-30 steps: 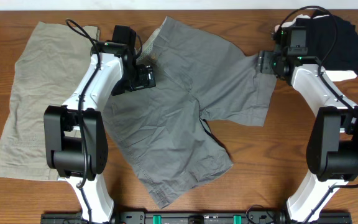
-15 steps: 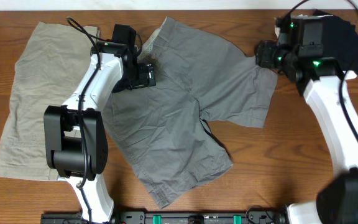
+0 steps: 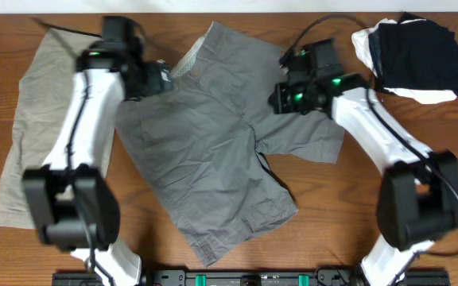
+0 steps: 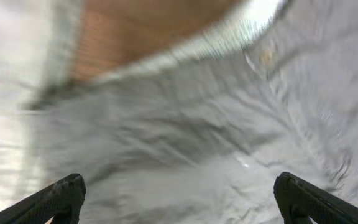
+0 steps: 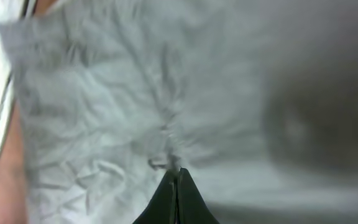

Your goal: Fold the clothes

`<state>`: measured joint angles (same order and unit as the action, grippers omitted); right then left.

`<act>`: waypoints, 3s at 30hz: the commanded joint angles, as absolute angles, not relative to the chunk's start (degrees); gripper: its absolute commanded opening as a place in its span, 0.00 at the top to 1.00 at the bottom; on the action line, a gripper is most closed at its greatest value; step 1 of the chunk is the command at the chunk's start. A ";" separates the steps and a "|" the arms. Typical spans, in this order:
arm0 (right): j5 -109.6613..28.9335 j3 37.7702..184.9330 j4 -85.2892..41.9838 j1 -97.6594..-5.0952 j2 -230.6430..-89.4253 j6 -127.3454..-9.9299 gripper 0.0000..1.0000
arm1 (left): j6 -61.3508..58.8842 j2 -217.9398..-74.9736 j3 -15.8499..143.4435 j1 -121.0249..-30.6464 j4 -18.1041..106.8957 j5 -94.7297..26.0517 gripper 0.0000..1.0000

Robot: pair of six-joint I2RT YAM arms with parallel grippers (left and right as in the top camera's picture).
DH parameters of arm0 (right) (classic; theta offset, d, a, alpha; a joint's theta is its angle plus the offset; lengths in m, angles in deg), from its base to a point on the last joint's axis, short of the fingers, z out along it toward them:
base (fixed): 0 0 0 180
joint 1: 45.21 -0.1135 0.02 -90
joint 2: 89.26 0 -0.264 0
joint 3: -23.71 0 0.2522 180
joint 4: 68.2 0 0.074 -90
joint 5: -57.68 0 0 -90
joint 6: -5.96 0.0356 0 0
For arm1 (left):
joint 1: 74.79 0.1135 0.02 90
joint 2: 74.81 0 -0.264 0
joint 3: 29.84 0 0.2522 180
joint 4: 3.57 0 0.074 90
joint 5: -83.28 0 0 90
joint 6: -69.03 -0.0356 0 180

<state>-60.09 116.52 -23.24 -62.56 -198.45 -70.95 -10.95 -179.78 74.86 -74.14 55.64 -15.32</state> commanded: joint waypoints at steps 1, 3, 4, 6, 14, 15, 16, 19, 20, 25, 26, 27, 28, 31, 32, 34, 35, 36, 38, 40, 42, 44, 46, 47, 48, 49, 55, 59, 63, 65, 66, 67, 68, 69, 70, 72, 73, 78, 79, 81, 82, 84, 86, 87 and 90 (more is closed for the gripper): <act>-69.09 116.37 -23.28 -64.37 -200.50 -70.85 0.99 | -12.13 -177.96 76.65 -70.75 55.49 -15.08 0.02; -69.90 116.37 -21.34 -65.14 -201.38 -71.57 0.99 | -12.11 -178.01 76.63 -69.01 55.88 -15.08 0.02; -70.32 116.37 -19.98 -65.51 -201.70 -72.42 0.99 | -12.11 -178.03 76.63 -68.39 56.19 -15.08 0.02; -70.76 116.37 -16.37 -65.94 -201.90 -74.41 0.99 | -12.13 -178.03 76.63 -67.45 56.60 -15.08 0.02; -60.37 115.67 -2.12 -66.25 -201.90 -77.45 0.99 | -12.13 -178.03 76.63 -66.99 56.60 -15.08 0.02; -59.50 115.19 -2.50 -66.23 -201.90 -77.45 0.99 | -12.13 -178.03 76.63 -66.99 56.60 -15.08 0.02; -59.11 114.68 -3.48 -66.23 -201.90 -77.38 0.99 | -12.13 -178.03 76.63 -66.99 56.60 -15.08 0.02; -58.89 113.29 -8.27 -66.19 -201.90 -75.68 0.99 | -12.13 -178.03 76.63 -66.99 56.82 -15.08 0.02; -59.22 113.15 -9.95 -66.21 -201.90 -75.24 0.99 | -12.15 -178.03 76.63 -66.99 57.11 -15.08 0.02; -59.89 113.15 -14.41 -66.69 -202.29 -75.54 0.99 | -12.15 -178.03 76.30 -66.99 57.85 -15.08 0.02; -59.91 113.15 -14.43 -67.02 -202.51 -76.83 0.99 | -12.15 -178.03 76.19 -66.99 57.85 -15.08 0.02; -59.87 113.15 -14.23 -67.56 -202.97 -78.56 0.99 | -12.15 -178.03 76.04 -66.99 57.85 -15.08 0.02; -59.57 113.15 -13.82 -68.11 -203.39 -79.87 0.99 | -12.15 -178.03 76.01 -66.99 57.89 -15.08 0.02; -56.46 113.15 -11.94 -70.27 -204.72 -80.51 0.99 | -12.15 -178.03 76.01 -66.99 58.13 -15.08 0.02; -56.05 113.15 -11.39 -70.84 -205.16 -80.48 0.99 | -12.15 -178.03 76.01 -66.99 58.20 -15.08 0.02; -56.07 113.15 -10.80 -71.32 -205.70 -80.42 0.99 | -12.15 -178.03 76.01 -66.99 58.33 -15.08 0.02; -55.59 113.15 -10.43 -71.43 -206.43 -80.18 0.99 | -12.15 -178.03 76.01 -66.99 58.37 -15.08 0.02; -53.97 113.15 -9.80 -71.43 -206.62 -79.00 0.99 | -12.15 -178.03 76.01 -66.99 58.55 -15.08 0.02; -47.65 113.13 -8.53 -71.23 -207.85 -75.83 0.99 | -12.15 -178.03 76.01 -66.97 59.05 -15.06 0.02; -43.26 113.15 -7.76 -70.58 -209.27 -74.23 0.99 | -12.17 -178.03 76.01 -66.97 59.58 -15.06 0.02; -40.83 113.15 -7.48 -69.27 -210.67 -73.05 0.99 | -12.17 -178.03 76.01 -66.99 60.19 -15.06 0.02; -39.83 113.15 -7.50 -67.43 -211.82 -71.70 0.99 | -12.17 -178.03 76.01 -66.97 60.76 -15.06 0.02; -38.87 113.15 -8.07 -65.16 -212.50 -71.15 0.99 | -12.17 -178.03 76.01 -66.99 61.54 -15.06 0.02; -38.32 113.15 -8.94 -63.87 -212.79 -71.26 0.99 | -12.17 -178.03 76.01 -66.99 61.85 -15.06 0.02; -37.64 113.15 -10.15 -62.60 -212.83 -72.00 0.98 | -12.17 -178.05 76.01 -66.99 62.18 -15.06 0.02; -36.64 113.15 -11.50 -61.57 -212.87 -72.42 0.98 | -12.17 -178.05 76.01 -66.99 62.44 -15.06 0.02; -32.53 113.15 -25.14 -56.59 -212.92 -79.61 0.96 | -12.15 -178.05 74.81 -67.15 63.51 -15.08 0.02; -32.38 113.22 -32.94 -56.04 -212.92 -89.05 0.86 | -12.17 -178.16 71.93 -67.26 63.47 -15.08 0.02; -34.30 117.29 -29.99 -56.04 -212.68 -90.47 0.63 | -12.15 -178.88 67.69 -67.28 61.83 -15.21 0.02; -38.47 121.22 -24.99 -55.96 -212.26 -90.30 0.47 | -12.24 -179.08 65.26 -67.54 60.71 -16.42 0.02; -40.88 123.65 -22.12 -55.89 -211.98 -90.30 0.41 | -12.41 -179.08 64.10 -67.61 60.03 -17.55 0.02; -43.00 125.74 -19.65 -55.89 -211.74 -90.32 0.35 | -12.87 -179.08 62.94 -67.69 59.12 -18.80 0.02; -45.71 128.28 -16.72 -55.89 -211.52 -90.43 0.31 | -14.47 -179.08 61.61 -67.93 57.81 -20.83 0.02; -48.72 130.82 -13.69 -55.89 -211.32 -91.37 0.26 | -16.33 -179.08 60.45 -68.17 56.56 -22.69 0.02; -51.61 133.18 -10.63 -55.91 -211.17 -93.31 0.25 | -17.44 -179.10 59.58 -68.39 55.51 -23.63 0.02; -55.76 137.11 -5.34 -56.13 -210.95 -96.68 0.23 | -18.90 -179.12 57.66 -68.96 52.82 -23.87 0.01; -56.92 138.62 -3.24 -56.22 -210.84 -97.77 0.23 | -19.54 -179.17 56.61 -69.05 51.05 -23.87 0.01; -60.59 141.96 2.62 -56.83 -210.25 -100.92 0.23 | -21.92 -179.54 51.49 -69.09 42.02 -23.87 0.04; -61.42 141.98 3.28 -56.94 -210.18 -102.12 0.23 | -21.92 -179.62 50.73 -69.09 40.65 -23.87 0.07; -62.19 141.98 4.65 -57.25 -210.10 -103.54 0.24 | -21.86 -179.82 49.13 -69.09 37.65 -23.91 0.13; -62.19 141.98 5.07 -57.29 -210.12 -103.61 0.25 | -21.83 -179.89 48.48 -69.09 36.32 -23.91 0.16; -62.45 141.98 5.88 -57.29 -210.12 -103.61 0.27 | -21.86 -180.13 47.21 -69.09 33.22 -23.89 0.23; -62.73 141.98 6.55 -57.29 -210.12 -103.59 0.27 | -21.83 -180.56 46.18 -69.09 30.18 -23.89 0.36; -62.82 141.98 6.79 -57.29 -210.12 -103.59 0.28 | -21.83 -180.74 45.94 -69.09 29.41 -23.89 0.46; -63.46 141.98 8.43 -57.29 -210.12 -103.59 0.29 | -21.53 -181.59 45.90 -69.16 28.60 -24.28 0.62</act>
